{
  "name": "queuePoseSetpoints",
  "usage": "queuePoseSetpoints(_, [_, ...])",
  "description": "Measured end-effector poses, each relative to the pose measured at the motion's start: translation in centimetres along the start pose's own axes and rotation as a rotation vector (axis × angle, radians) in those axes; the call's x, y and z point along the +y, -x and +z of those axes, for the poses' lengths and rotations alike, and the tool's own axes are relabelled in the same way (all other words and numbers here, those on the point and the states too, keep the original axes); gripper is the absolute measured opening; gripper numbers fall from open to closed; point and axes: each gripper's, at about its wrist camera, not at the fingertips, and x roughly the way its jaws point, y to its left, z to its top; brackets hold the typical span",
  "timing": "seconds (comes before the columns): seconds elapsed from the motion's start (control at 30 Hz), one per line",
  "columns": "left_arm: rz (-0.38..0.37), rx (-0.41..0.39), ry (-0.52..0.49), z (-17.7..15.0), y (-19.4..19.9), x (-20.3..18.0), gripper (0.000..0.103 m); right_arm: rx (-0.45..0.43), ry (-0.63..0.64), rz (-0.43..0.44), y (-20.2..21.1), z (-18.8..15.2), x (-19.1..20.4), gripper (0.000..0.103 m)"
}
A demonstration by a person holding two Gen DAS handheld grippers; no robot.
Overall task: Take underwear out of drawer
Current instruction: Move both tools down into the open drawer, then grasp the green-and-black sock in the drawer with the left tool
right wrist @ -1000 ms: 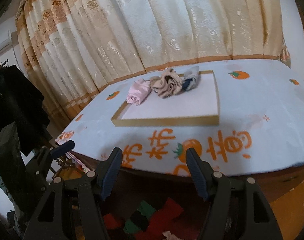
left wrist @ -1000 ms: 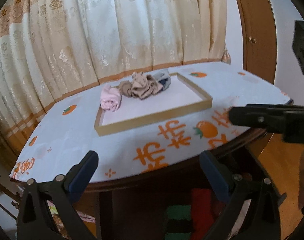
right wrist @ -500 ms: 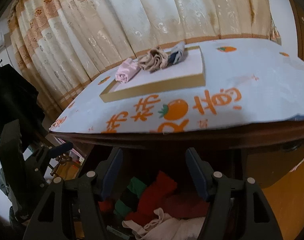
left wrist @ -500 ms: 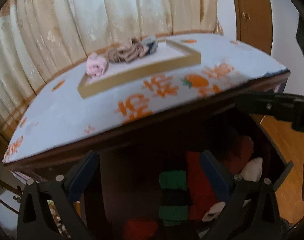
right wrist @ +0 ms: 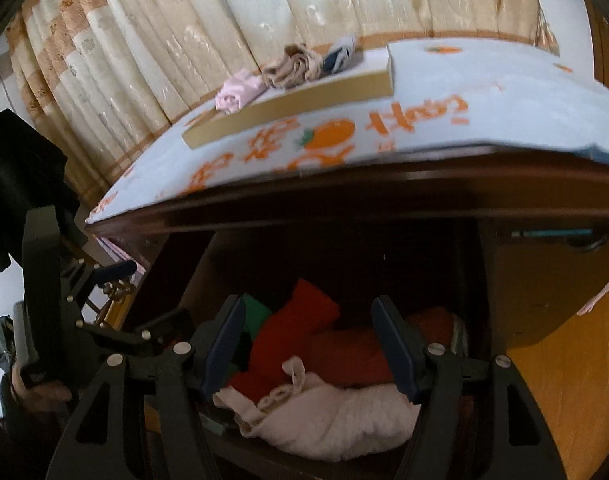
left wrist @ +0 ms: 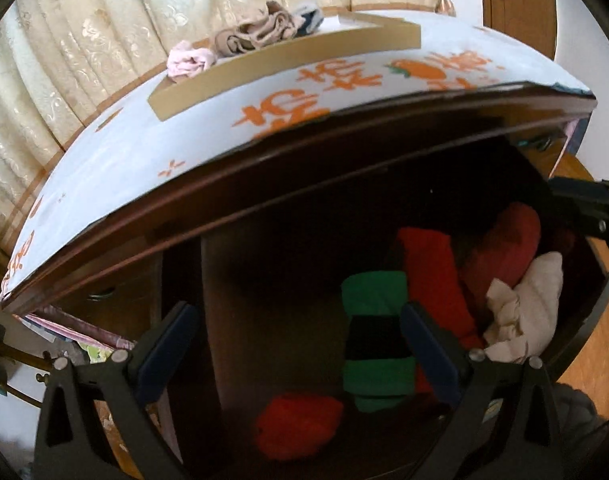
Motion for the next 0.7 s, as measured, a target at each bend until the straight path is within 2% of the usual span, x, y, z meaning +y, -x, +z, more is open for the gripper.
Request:
queuePoseSetpoints(0.1, [-0.005,0.016,-0.018,-0.2,-0.4,-0.2,0.103,0.015,0.002,-0.006,-0.3,-0.6,-0.2,0.068])
queuePoseSetpoints(0.2, [-0.021,0.066,-0.038,-0.5,-1.5,-0.6,0.103,0.033,0.003,-0.001,-0.6,-1.0,-0.3,0.068])
queuePoseSetpoints(0.3, [-0.044,0.135,-0.056,-0.7,-3.0,-1.1,0.103,0.039,0.003,0.005,-0.8,-1.2,-0.3,0.068])
queuePoseSetpoints(0.4, [-0.098,0.213,-0.047,-0.8,-4.6,-1.6,0.103,0.035,-0.002,0.004,-1.1,-1.2,-0.4,0.068])
queuePoseSetpoints(0.6, [-0.139,0.336,-0.046,-1.0,-7.9,-2.2,0.095,0.038,-0.024,0.02,-1.1,-1.2,-0.9,0.068])
queuePoseSetpoints(0.7, [-0.184,0.37,-0.019,-1.0,-8.5,-2.4,0.091,0.039,-0.034,0.025,-1.3,-1.2,-1.2,0.068])
